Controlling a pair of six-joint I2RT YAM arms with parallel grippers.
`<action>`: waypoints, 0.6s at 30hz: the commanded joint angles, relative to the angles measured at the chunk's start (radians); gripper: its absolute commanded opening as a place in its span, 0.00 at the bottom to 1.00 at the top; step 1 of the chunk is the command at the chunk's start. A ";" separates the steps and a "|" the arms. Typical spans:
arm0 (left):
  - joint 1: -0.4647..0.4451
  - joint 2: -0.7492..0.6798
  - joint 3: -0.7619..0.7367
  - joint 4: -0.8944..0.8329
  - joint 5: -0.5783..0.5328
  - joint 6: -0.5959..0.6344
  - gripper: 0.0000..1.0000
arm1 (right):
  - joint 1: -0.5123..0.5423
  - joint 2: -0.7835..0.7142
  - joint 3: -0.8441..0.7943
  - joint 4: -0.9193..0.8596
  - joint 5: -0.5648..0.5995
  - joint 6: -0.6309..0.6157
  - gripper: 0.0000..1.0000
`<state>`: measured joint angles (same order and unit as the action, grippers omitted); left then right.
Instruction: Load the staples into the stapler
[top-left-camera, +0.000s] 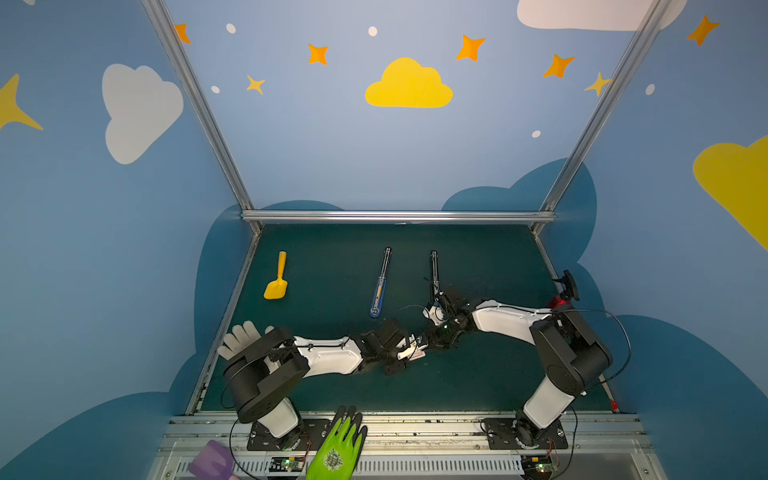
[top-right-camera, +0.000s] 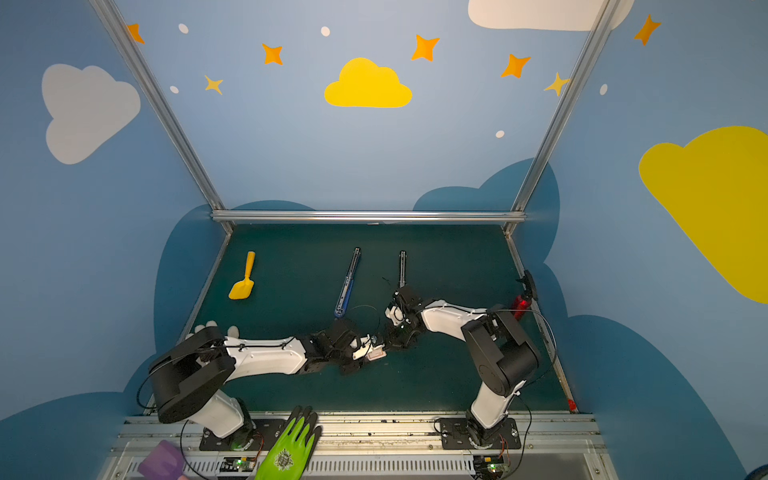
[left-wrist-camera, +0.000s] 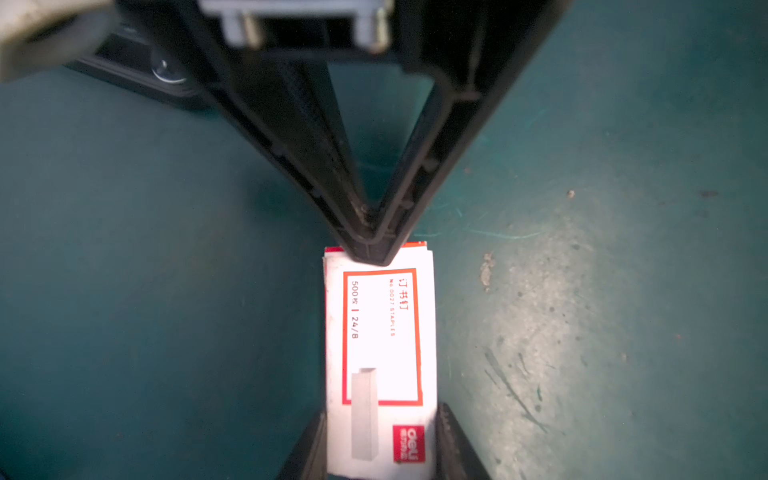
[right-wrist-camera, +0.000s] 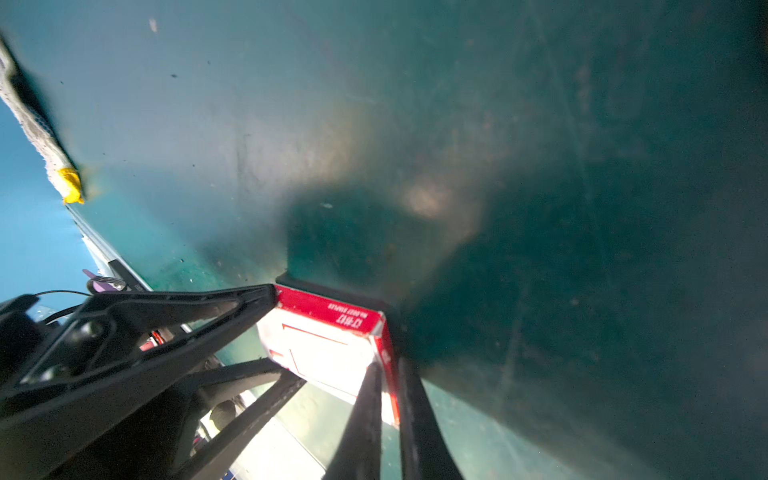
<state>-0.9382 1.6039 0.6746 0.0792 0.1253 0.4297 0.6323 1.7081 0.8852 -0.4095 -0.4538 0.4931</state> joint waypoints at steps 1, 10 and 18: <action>-0.010 0.044 -0.012 -0.068 -0.003 0.008 0.37 | -0.004 0.030 -0.035 -0.109 0.174 -0.004 0.11; -0.012 0.048 -0.009 -0.071 -0.001 0.009 0.36 | -0.022 -0.007 -0.063 -0.096 0.176 0.009 0.08; -0.011 0.048 -0.009 -0.073 -0.003 0.007 0.36 | -0.036 -0.071 -0.089 -0.008 0.038 0.037 0.31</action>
<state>-0.9390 1.6051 0.6762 0.0784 0.1249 0.4301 0.6090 1.6512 0.8368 -0.3878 -0.4259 0.5198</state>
